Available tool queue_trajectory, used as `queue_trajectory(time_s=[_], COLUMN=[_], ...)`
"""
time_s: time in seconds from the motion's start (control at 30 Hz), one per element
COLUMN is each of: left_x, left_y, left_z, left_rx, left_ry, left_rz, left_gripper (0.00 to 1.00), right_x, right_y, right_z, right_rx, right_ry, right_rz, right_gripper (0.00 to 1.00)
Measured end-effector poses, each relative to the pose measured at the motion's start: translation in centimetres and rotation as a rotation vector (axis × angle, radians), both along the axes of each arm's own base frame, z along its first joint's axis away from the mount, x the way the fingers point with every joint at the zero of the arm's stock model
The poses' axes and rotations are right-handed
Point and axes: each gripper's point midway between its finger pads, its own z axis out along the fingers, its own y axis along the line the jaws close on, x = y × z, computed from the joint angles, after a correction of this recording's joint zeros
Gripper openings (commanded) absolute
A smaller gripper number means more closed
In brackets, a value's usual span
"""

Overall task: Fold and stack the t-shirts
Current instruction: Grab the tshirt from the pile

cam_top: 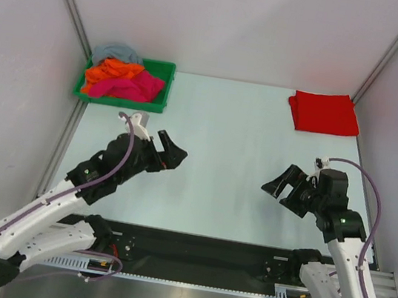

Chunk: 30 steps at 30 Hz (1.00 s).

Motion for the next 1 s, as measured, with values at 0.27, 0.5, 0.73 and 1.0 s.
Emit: queue_trajectory(time_s=[0.27, 0.5, 0.73, 1.0], left_x=[6.2, 13.4, 22.0, 31.5], left_y=[6.3, 12.7, 22.2, 26.3], left_z=[1.5, 0.1, 3.0, -3.1], left_rx=[-0.174, -0.126, -0.109, -0.118], left_ry=[-0.026, 0.013, -0.044, 0.058], left_rz=[0.157, 0.353, 0.592, 0.685], left_gripper=[1.00, 0.86, 0.65, 0.64], right_x=[-0.7, -1.5, -1.0, 0.4], right_y=[-0.9, 0.2, 0.1, -1.0], right_z=[-0.8, -1.5, 2.3, 2.0], right_rx=[-0.048, -0.020, -0.038, -0.108], right_ry=[0.087, 0.205, 0.128, 0.160], right_rz=[-0.016, 0.058, 0.083, 0.038], right_gripper=[1.00, 1.00, 1.00, 1.00])
